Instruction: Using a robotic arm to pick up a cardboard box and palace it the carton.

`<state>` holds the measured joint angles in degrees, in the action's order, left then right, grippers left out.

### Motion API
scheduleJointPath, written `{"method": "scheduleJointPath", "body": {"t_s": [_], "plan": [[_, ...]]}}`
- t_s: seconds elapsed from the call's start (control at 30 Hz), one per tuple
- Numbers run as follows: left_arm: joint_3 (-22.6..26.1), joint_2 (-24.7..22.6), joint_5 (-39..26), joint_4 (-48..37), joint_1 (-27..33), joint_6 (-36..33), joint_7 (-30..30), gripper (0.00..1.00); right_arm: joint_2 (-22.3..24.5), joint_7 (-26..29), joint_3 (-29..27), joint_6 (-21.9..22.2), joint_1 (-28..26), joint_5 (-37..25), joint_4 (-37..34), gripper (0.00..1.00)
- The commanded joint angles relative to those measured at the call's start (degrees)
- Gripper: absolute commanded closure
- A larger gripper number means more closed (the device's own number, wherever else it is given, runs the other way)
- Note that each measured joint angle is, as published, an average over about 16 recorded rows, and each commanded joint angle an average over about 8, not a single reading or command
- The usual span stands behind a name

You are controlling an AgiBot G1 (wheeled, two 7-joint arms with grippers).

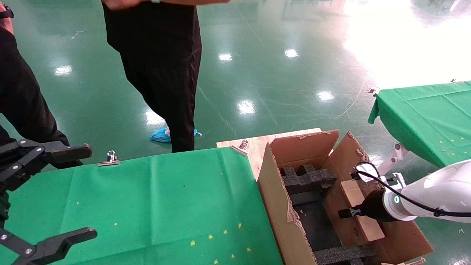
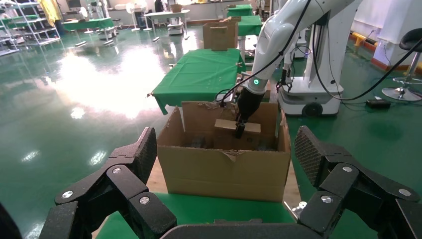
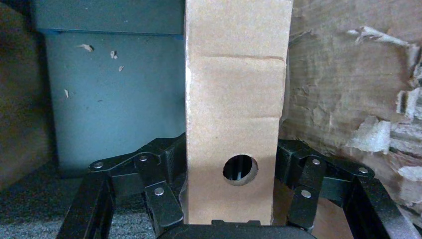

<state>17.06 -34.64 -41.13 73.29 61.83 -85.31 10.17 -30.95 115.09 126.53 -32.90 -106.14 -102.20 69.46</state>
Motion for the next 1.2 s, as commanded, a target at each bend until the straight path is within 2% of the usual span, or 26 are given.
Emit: {"method": "scheduleJointPath", "body": {"t_s": [0.03,0.07,0.1,1.2], "plan": [[0.00,0.00,0.00,0.00,0.00,0.01,0.00,0.00,-0.24,0.04,-0.03,0.17,0.28,0.18,-0.38,0.08],[0.00,0.00,0.00,0.00,-0.01,0.01,0.00,0.00,-0.30,0.03,-0.04,0.21,0.34,0.21,-0.46,0.00],[0.00,0.00,0.00,0.00,-0.01,0.01,0.00,0.00,-0.30,0.03,-0.04,0.21,0.34,0.24,-0.47,0.00],[0.06,0.01,0.03,-0.05,0.03,0.01,-0.04,0.00,0.80,-0.16,-0.68,-0.16,-2.28,-0.55,0.17,0.00]]}}
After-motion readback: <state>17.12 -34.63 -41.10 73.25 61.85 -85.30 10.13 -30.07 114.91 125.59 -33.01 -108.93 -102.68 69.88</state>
